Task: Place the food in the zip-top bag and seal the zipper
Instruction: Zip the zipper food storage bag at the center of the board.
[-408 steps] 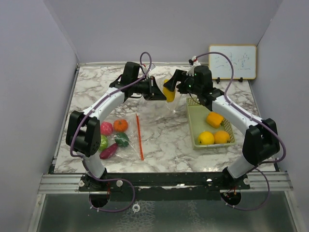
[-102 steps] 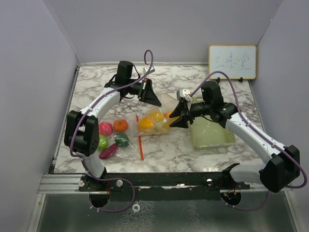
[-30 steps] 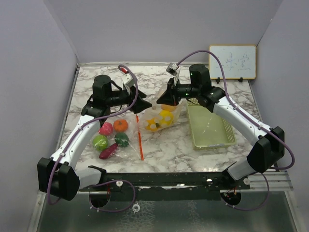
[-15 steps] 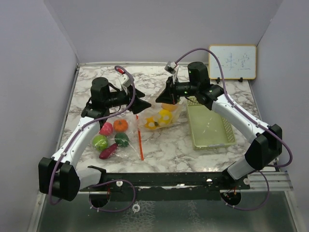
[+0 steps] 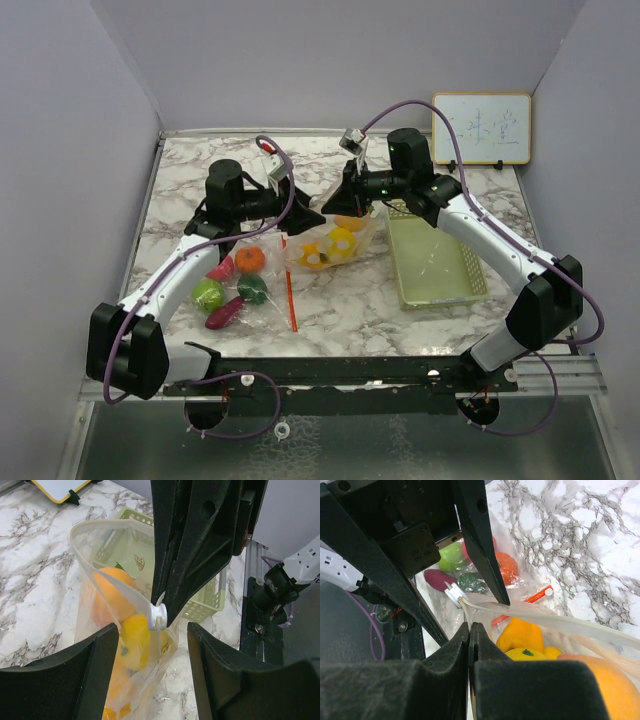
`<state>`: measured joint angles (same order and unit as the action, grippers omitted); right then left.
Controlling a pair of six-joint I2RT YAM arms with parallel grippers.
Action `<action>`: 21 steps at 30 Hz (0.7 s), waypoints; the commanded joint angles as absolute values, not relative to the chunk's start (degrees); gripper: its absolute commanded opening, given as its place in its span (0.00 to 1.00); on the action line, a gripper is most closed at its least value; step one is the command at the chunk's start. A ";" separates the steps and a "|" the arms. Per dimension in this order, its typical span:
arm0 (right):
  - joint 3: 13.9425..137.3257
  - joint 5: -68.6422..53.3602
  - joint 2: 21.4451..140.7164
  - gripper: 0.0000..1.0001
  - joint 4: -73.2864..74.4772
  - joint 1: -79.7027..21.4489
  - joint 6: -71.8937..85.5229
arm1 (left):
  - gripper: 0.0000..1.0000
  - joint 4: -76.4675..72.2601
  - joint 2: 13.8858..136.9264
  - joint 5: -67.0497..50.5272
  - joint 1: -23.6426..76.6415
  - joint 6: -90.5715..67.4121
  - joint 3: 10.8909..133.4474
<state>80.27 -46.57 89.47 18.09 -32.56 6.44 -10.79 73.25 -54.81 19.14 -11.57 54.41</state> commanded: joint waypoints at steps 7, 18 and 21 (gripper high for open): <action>83.00 -47.15 90.34 0.02 19.34 -32.61 4.19 | 0.34 -10.78 75.31 -57.47 20.39 -9.40 54.32; 85.85 -43.75 90.58 0.03 22.90 -32.61 0.06 | 0.00 -9.33 78.40 -60.81 20.39 -8.20 56.82; 88.01 -40.89 89.97 0.15 26.21 -32.48 -5.31 | 0.00 -8.60 78.19 -60.42 20.25 -7.83 56.86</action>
